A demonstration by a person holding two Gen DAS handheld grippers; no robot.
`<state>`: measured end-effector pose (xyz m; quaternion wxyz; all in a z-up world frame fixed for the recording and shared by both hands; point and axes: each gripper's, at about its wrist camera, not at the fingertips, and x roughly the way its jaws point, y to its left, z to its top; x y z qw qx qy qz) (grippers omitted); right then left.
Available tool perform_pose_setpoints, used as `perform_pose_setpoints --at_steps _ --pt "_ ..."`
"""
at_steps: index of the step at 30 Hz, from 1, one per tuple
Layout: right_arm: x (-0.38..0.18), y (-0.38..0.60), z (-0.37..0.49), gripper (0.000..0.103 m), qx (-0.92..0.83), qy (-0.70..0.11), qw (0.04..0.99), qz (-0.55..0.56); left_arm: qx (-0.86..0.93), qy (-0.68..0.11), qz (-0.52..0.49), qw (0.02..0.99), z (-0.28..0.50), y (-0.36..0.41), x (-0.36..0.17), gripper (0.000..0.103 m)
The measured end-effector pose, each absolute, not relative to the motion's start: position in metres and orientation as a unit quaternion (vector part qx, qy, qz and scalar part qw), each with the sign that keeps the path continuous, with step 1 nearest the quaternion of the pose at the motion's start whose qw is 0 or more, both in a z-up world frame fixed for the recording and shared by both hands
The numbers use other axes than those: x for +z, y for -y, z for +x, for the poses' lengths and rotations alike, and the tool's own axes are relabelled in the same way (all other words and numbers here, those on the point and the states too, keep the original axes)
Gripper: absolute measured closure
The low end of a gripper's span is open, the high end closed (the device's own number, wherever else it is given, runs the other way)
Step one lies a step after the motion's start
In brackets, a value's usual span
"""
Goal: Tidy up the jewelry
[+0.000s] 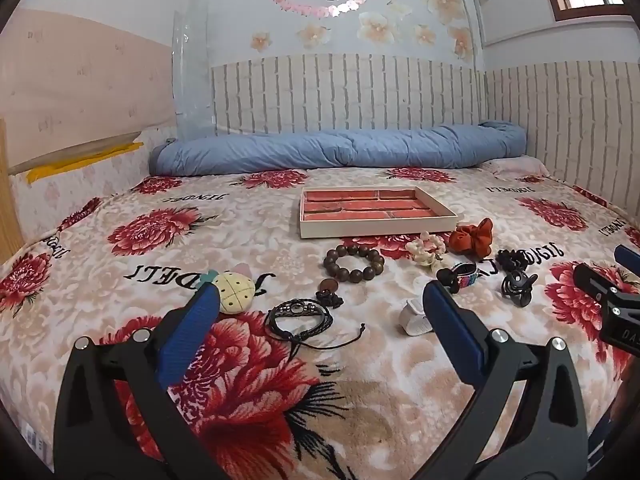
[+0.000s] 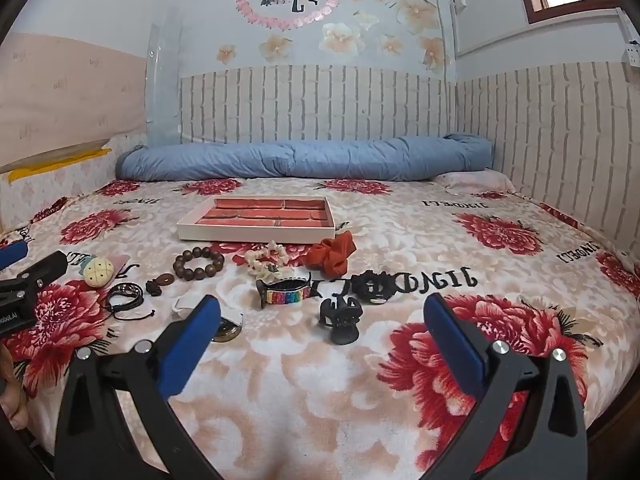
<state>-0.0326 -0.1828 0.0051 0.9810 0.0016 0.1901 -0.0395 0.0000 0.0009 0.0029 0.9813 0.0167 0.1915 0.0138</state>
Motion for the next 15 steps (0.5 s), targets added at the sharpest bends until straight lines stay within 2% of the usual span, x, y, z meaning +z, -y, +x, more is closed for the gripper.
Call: perform_pose_setpoints --at_steps 15 --pt "0.0117 0.1839 -0.0373 0.004 -0.042 -0.176 0.983 0.006 0.015 -0.177 0.024 0.984 -0.0063 0.0019 0.0128 0.005"
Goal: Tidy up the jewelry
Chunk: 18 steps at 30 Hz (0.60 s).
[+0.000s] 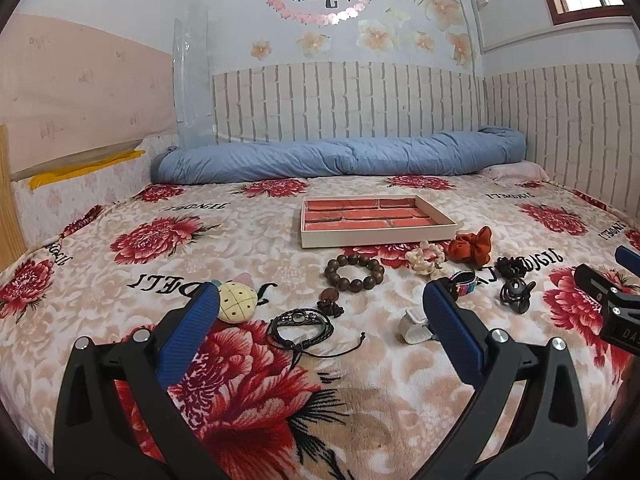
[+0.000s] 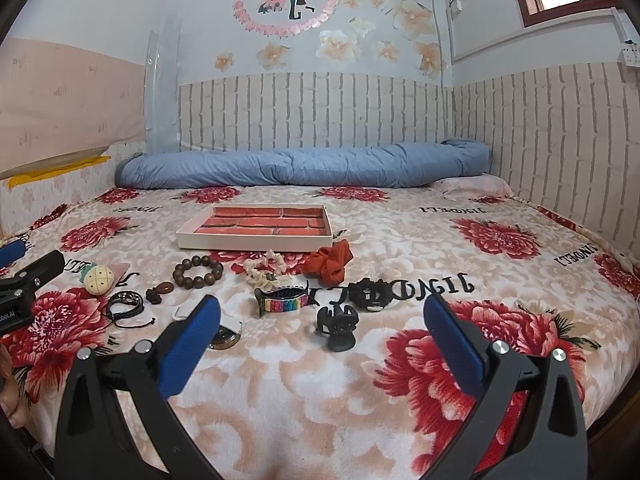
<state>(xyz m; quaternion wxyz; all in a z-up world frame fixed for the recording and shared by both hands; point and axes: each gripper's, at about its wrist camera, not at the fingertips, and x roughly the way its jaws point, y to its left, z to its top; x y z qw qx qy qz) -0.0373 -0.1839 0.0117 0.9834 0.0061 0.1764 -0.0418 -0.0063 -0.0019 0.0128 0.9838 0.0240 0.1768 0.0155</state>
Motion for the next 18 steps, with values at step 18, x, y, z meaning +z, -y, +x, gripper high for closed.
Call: perform_pose_setpoints --at_steps 18 --pt "0.0074 0.1869 -0.0364 0.004 -0.046 -0.180 0.983 0.006 0.015 -0.182 0.022 0.983 -0.0063 0.0014 0.0118 0.005"
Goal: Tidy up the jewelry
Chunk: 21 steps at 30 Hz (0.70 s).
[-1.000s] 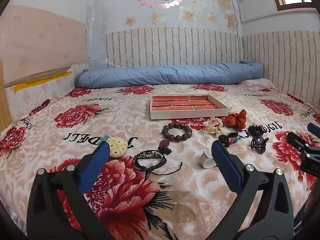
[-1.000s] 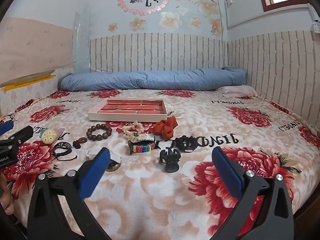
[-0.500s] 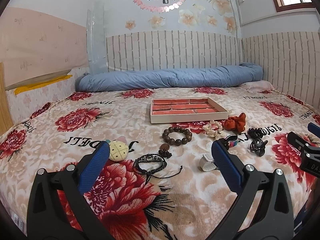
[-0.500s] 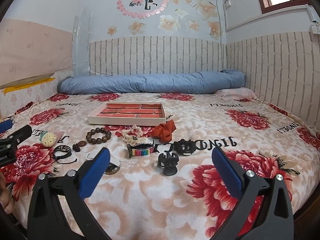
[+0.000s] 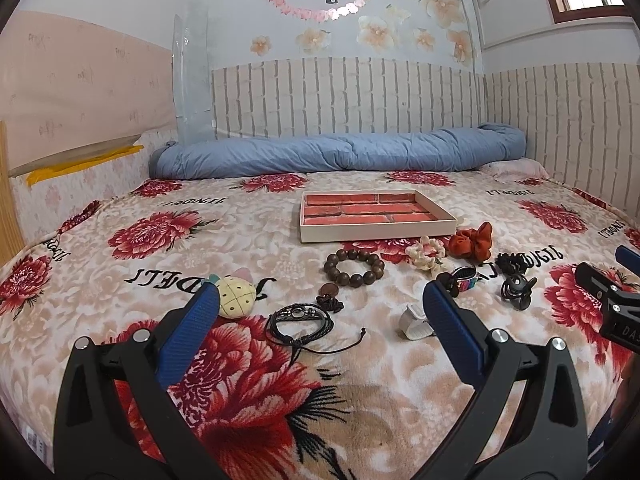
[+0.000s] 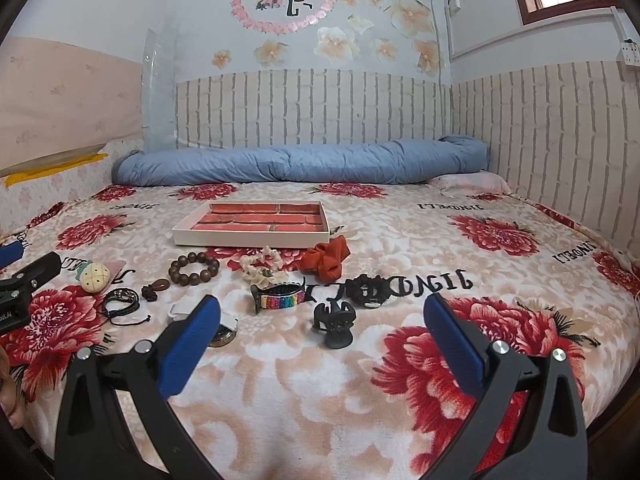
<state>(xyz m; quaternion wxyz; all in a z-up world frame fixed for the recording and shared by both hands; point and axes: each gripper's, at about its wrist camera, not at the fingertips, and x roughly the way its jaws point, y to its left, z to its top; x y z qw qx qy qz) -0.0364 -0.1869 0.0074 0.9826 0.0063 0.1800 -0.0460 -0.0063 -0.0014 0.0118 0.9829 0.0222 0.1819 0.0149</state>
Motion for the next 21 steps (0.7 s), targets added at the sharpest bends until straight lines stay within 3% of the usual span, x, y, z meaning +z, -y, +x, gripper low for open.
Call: perform_pose_setpoints --at_steps 21 --pt "0.0027 0.1900 -0.0323 0.004 -0.048 -0.183 0.982 0.006 0.015 -0.183 0.022 0.983 -0.0057 0.0005 0.0096 0.005"
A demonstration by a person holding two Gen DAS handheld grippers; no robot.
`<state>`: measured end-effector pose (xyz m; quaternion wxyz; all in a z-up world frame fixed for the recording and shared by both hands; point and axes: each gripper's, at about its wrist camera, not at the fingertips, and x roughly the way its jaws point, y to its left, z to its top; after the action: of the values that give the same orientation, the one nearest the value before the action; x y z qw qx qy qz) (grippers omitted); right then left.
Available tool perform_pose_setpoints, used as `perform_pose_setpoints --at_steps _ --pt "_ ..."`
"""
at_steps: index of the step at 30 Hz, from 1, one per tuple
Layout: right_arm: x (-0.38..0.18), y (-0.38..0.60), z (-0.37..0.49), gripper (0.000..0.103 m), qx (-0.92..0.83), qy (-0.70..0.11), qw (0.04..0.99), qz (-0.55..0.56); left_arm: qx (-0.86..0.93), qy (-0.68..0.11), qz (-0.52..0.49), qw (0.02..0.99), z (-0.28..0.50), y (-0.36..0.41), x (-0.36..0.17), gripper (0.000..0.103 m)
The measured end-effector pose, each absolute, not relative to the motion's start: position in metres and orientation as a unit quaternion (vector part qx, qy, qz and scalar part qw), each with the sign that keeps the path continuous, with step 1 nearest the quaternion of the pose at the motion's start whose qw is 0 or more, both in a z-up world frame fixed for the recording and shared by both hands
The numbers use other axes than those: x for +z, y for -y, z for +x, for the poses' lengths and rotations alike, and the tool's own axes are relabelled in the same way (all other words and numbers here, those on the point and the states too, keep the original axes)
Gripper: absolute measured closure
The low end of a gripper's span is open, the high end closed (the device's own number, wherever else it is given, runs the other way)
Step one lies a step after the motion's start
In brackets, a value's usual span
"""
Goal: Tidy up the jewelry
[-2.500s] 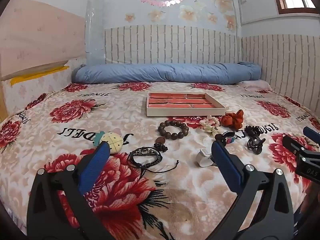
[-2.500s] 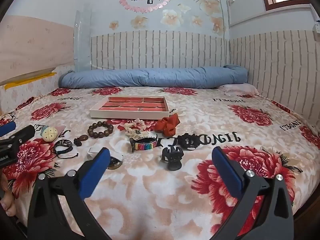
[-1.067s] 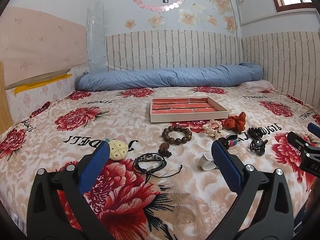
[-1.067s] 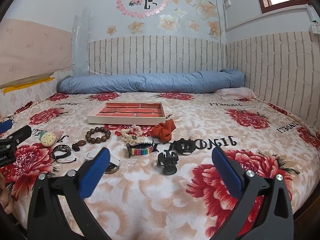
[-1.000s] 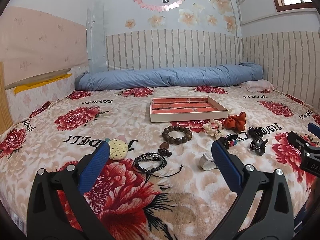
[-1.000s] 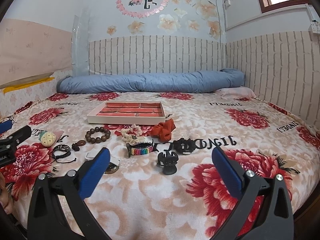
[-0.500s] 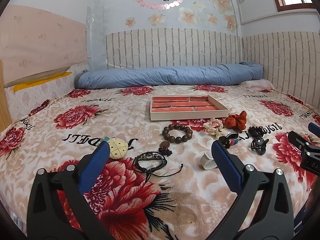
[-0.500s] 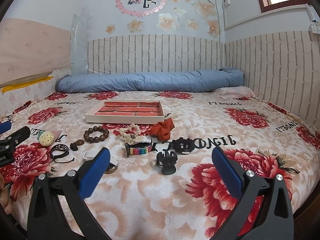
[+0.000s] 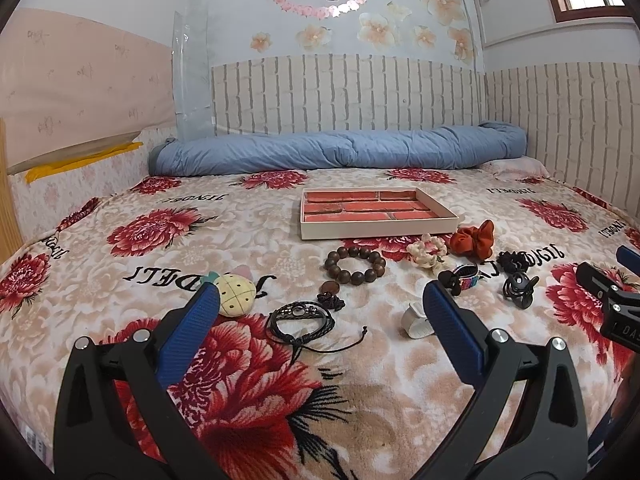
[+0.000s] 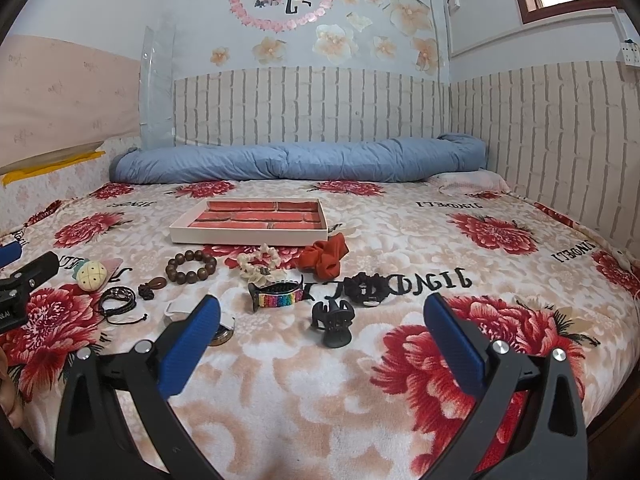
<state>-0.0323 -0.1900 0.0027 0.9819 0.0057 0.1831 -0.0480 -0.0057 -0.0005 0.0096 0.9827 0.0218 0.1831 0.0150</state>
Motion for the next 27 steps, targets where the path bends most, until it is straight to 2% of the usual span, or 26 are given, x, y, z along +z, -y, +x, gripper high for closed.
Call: perform_pose_setpoints --at_steps 27 --pt "0.0012 0.1907 -0.0311 0.004 -0.048 -0.187 0.981 0.009 0.007 -0.190 0.027 0.981 -0.0045 -0.0018 0.0014 0.005"
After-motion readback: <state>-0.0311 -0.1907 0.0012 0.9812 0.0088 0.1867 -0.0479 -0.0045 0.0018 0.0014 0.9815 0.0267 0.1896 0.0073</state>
